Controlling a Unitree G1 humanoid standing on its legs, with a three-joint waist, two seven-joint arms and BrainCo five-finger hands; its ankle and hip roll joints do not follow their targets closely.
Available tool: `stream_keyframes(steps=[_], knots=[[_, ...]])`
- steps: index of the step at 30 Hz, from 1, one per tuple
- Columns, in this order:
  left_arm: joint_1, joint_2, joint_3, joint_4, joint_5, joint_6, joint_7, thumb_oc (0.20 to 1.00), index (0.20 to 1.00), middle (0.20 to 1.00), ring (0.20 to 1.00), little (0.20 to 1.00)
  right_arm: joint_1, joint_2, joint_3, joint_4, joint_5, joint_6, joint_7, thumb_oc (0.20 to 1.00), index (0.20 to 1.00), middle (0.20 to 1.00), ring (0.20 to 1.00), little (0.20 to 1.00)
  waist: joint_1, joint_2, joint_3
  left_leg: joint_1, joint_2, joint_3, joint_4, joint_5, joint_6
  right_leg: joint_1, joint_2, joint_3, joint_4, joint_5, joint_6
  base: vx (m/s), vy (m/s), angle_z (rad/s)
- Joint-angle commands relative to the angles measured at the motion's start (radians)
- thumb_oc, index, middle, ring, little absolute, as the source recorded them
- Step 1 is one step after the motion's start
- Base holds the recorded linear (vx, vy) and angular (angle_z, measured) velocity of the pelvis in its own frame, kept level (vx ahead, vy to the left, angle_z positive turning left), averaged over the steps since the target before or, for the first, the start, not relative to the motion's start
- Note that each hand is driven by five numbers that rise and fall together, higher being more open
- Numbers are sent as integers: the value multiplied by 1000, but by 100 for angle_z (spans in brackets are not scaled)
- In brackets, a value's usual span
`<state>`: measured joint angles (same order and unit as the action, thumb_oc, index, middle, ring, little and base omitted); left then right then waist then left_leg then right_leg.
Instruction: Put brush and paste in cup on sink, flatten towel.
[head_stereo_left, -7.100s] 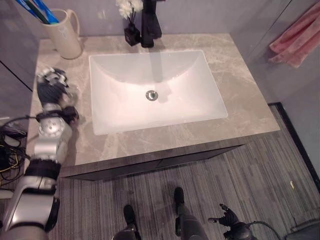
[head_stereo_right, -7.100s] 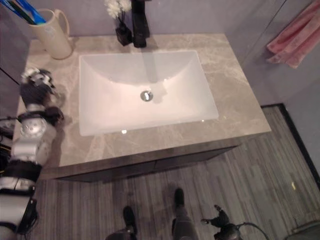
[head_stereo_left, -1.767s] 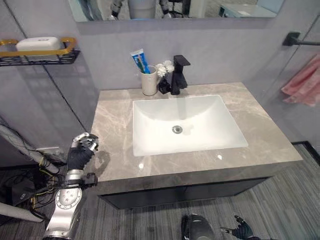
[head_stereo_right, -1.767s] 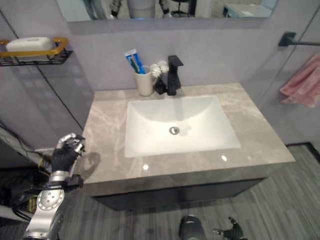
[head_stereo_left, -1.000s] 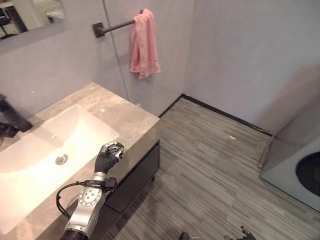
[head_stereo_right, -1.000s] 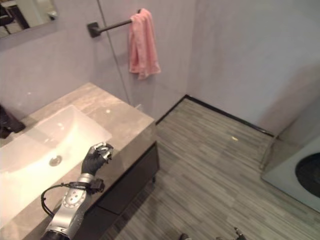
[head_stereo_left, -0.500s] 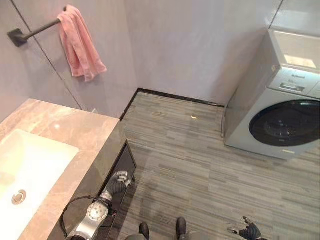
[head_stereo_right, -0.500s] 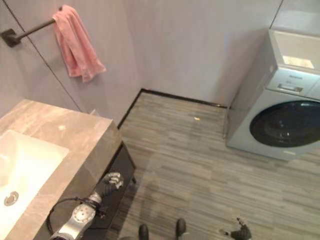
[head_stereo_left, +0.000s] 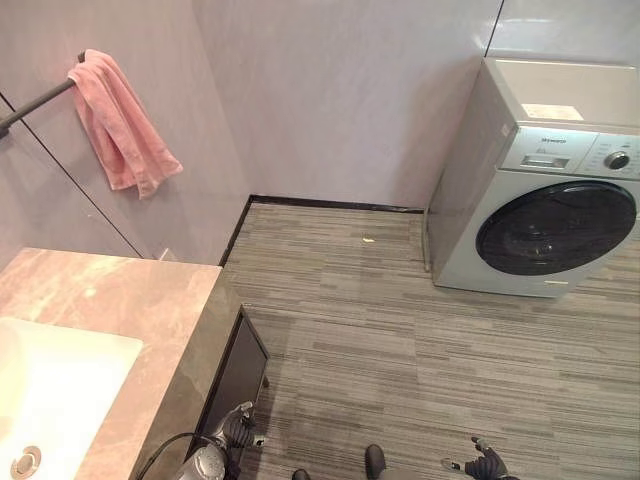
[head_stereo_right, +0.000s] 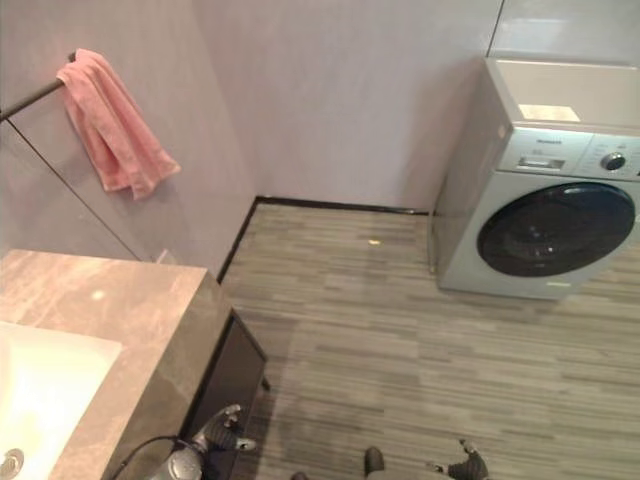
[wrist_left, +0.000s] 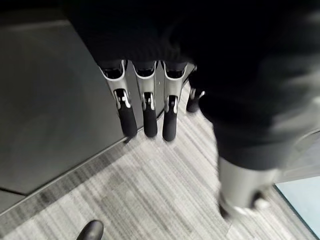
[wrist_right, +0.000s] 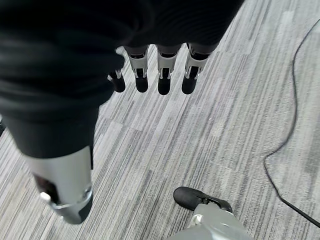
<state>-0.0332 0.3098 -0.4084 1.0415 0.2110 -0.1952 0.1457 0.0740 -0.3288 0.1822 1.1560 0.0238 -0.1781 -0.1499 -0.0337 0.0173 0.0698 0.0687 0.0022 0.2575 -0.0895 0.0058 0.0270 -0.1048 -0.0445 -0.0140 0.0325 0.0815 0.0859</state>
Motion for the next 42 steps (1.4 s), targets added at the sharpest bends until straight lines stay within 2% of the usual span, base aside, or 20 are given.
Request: stream_keyframes(steps=[1,2,3,4,8,17,19,21,22,23,25,27,28,31,34,36,38,39,41,42], knots=[[-26,2,108,17,-94,2,33,1000,1000,1000,1000,1000,-31,-10,38,-35,19,-8,2,1000,1000,1000,1000,1000,27,-5,1,-26,2,-14,24,6,-14,24,-110,-199,171,-17,77,-46,10,-82],[-34,0,145,19,-150,11,35,1000,1000,1000,1000,1000,-40,3,37,-97,65,-13,10,1000,1000,1000,1000,1000,22,-12,16,-34,13,18,72,-19,-19,6,-147,-304,192,-27,68,-45,9,-91],[-34,0,146,19,-150,11,34,1000,1000,1000,1000,1000,-40,3,37,-98,65,-12,10,1000,1000,1000,1000,1000,20,-12,20,-32,13,16,77,-23,-19,8,-149,-305,198,-31,69,-8,-63,-98],[-37,4,166,10,-190,2,45,1000,1000,1000,1000,1000,-25,3,52,-139,93,-27,31,1000,1000,1000,1000,1000,11,-29,31,-46,19,16,162,-54,-18,13,-112,-253,181,-72,45,34,-90,-68],[-32,-10,193,-47,-295,-24,70,1000,1000,1000,1000,1000,-12,-19,69,-214,109,-44,39,1000,1000,1000,1000,1000,24,-50,54,-96,34,-6,296,-98,-19,9,-98,-262,252,-132,4,0,-83,-16],[-35,-27,184,-157,-401,-50,81,1000,1000,1000,1000,1000,-57,-16,51,-241,203,-62,28,1000,1000,1000,1000,1000,6,-63,78,-155,77,1,429,-152,-26,-57,-94,-244,395,-190,-7,-8,-95,7],[-28,-30,191,-146,-413,-51,76,1000,1000,1000,1000,1000,-62,-17,62,-234,191,-59,27,1000,1000,1000,1000,1000,5,-65,76,-155,89,6,436,-120,-42,-39,-79,-234,361,-184,-13,98,-196,-27],[-28,-32,194,-130,-422,-56,78,1000,1000,1000,1000,1000,-56,-18,67,-243,196,-63,22,1000,1000,1000,1000,1000,7,-75,87,-228,122,-22,551,48,-114,31,-46,-227,263,-172,-45,100,-246,-35],[-33,-32,186,-129,-426,-58,77,1000,1000,1000,1000,1000,-51,-27,62,-255,198,-64,17,1000,1000,1000,1000,1000,15,-85,103,-274,121,-45,614,97,-135,56,-46,-230,225,-161,-57,47,-154,7],[-33,-32,186,-129,-426,-58,77,1000,1000,1000,1000,1000,-51,-27,62,-255,198,-64,17,1000,1000,1000,1000,1000,13,-84,102,-276,121,-47,615,97,-135,56,-45,-232,224,-161,-57,147,-112,16],[-34,-37,179,-110,-414,-56,80,1000,1000,1000,1000,1000,-40,-36,57,-253,191,-58,7,1000,1000,1000,1000,1000,9,-79,94,-302,126,-23,535,99,-127,97,-49,-235,154,-156,-56,236,1,10],[-32,-47,171,-100,-399,-57,86,1000,1000,1000,1000,1000,-40,-35,51,-241,193,-61,-6,1000,1000,1000,1000,1000,20,-42,78,-317,110,-21,244,117,-111,137,-36,-217,103,-161,-32,400,167,9],[-32,-50,167,-94,-394,-57,89,1000,1000,1000,1000,1000,-42,-34,53,-233,188,-62,-12,1000,1000,1000,1000,1000,22,-30,73,-317,113,-24,177,158,-116,147,-31,-209,95,-164,-27,417,197,7],[-40,-57,161,-99,-393,-55,86,1000,1000,1000,1000,1000,-56,-35,70,-230,159,-56,-19,1000,1000,1000,1000,1000,31,-23,67,-332,134,-16,84,227,-131,191,-43,-199,70,-154,-9,361,133,-37],[-13,-45,162,-121,-388,-55,69,1000,1000,1000,1000,1000,-63,-13,87,-231,150,-45,-1,1000,1000,1000,1000,1000,54,-36,28,-323,89,-54,150,168,-92,226,-73,-159,104,-182,16,524,207,-44],[-12,-32,155,-121,-366,-48,58,1000,1000,1000,1000,1000,-64,4,73,-221,143,-40,3,1000,1000,1000,1000,1000,65,-66,20,-312,31,-21,200,97,-33,187,-139,-120,265,-49,53,536,336,-44],[-12,-28,150,-125,-362,-44,52,1000,1000,1000,1000,1000,-63,7,70,-219,139,-37,4,1000,1000,1000,1000,1000,67,-66,21,-273,1,-18,193,70,-5,141,-161,-108,378,60,66,360,317,-53],[-15,-22,140,-142,-350,-36,46,1000,1000,1000,1000,1000,-58,5,68,-237,127,-34,3,1000,1000,1000,1000,1000,64,-60,34,-217,-28,-25,173,42,29,93,-195,-119,511,163,74,402,387,-18],[-19,-16,135,-154,-335,-31,44,1000,1000,1000,1000,1000,-52,3,65,-258,122,-35,1,1000,1000,1000,1000,1000,54,-39,52,-179,-31,-34,165,20,46,31,-193,-124,616,182,77,352,283,43],[-25,-10,132,-159,-328,-33,47,1000,1000,1000,1000,1000,-45,2,68,-292,129,-41,4,1000,1000,1000,1000,1000,27,-24,74,-126,-31,-68,141,14,49,-83,-112,-76,650,77,55,365,176,58]])
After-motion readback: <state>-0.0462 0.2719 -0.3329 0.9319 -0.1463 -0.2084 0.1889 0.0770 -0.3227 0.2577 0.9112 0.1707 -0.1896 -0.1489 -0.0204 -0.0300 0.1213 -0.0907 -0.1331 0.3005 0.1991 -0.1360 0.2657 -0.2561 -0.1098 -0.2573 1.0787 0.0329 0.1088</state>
